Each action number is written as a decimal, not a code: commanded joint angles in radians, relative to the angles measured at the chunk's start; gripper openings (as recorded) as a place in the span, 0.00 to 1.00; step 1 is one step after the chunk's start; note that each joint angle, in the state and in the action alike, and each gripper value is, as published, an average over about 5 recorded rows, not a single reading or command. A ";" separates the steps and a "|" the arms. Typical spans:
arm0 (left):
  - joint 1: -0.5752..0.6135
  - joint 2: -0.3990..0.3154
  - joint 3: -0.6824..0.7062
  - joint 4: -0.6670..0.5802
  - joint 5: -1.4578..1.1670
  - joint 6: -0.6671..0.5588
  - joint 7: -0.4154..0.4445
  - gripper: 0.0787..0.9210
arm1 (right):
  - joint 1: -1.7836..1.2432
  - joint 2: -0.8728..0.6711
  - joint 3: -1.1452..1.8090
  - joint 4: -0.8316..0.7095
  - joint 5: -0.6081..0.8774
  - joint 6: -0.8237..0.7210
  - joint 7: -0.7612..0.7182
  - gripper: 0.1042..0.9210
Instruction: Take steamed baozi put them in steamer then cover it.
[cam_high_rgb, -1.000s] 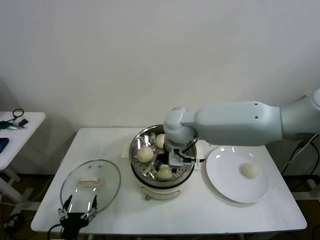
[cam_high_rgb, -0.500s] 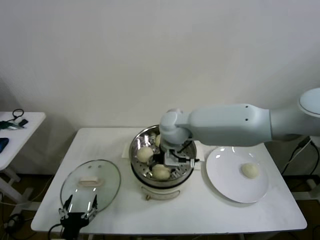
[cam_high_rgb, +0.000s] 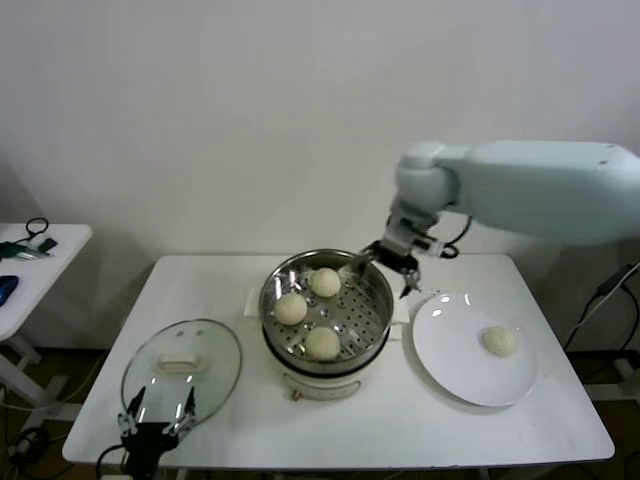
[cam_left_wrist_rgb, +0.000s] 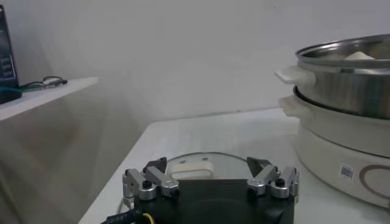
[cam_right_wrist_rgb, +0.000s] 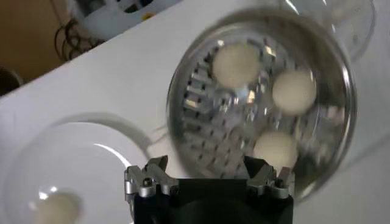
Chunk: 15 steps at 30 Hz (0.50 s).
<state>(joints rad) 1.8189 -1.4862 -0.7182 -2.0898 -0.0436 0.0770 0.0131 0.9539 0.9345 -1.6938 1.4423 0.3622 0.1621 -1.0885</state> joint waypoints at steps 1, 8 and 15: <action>0.000 0.003 -0.001 0.001 -0.002 0.001 0.001 0.88 | 0.032 -0.306 -0.146 -0.128 0.128 -0.199 -0.047 0.88; -0.003 0.000 0.000 0.010 0.000 0.005 0.003 0.88 | -0.306 -0.437 0.091 -0.220 -0.131 -0.231 0.001 0.88; 0.003 -0.004 -0.003 0.011 0.004 0.006 0.003 0.88 | -0.600 -0.421 0.355 -0.317 -0.255 -0.237 0.024 0.88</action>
<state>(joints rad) 1.8194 -1.4885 -0.7206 -2.0821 -0.0414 0.0835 0.0160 0.6648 0.6191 -1.5685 1.2425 0.2424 -0.0185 -1.0777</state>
